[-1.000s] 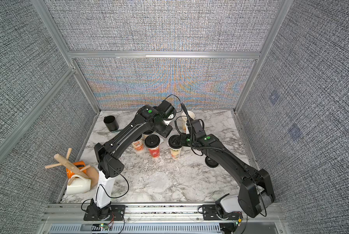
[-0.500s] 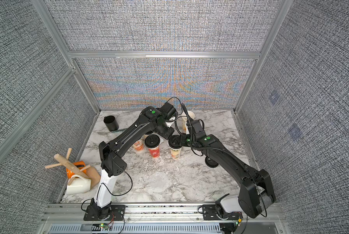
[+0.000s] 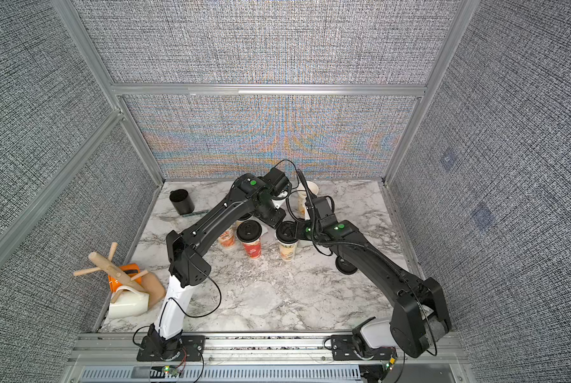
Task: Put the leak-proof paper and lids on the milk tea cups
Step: Secure the cup lid on the cup.
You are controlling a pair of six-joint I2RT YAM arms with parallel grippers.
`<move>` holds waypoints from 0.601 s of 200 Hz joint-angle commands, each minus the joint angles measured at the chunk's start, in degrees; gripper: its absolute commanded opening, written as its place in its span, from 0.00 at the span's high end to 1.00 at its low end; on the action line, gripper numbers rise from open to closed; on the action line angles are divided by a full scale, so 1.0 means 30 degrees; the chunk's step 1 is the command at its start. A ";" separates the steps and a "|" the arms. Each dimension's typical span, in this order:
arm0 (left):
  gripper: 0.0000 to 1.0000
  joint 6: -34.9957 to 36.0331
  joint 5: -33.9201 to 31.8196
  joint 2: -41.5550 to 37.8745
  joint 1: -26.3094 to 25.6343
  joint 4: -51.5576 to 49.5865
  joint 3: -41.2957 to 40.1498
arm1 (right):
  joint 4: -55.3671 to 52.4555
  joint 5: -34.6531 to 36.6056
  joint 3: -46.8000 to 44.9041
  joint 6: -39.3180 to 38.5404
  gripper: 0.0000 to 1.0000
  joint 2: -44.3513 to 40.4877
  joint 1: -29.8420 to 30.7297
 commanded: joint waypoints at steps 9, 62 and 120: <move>0.45 0.0411 0.1769 0.0640 -0.0171 -0.1192 -0.0537 | -0.3643 0.0307 -0.0857 -0.0436 0.63 0.0128 0.0085; 0.45 0.0471 0.1886 0.0835 -0.0371 -0.1193 -0.1358 | -0.3126 0.0110 -0.2196 -0.0059 0.64 -0.0085 0.0077; 0.45 0.0426 0.1859 0.0791 -0.0464 -0.0799 -0.2547 | -0.3148 0.0135 -0.2361 -0.0024 0.64 -0.0106 0.0108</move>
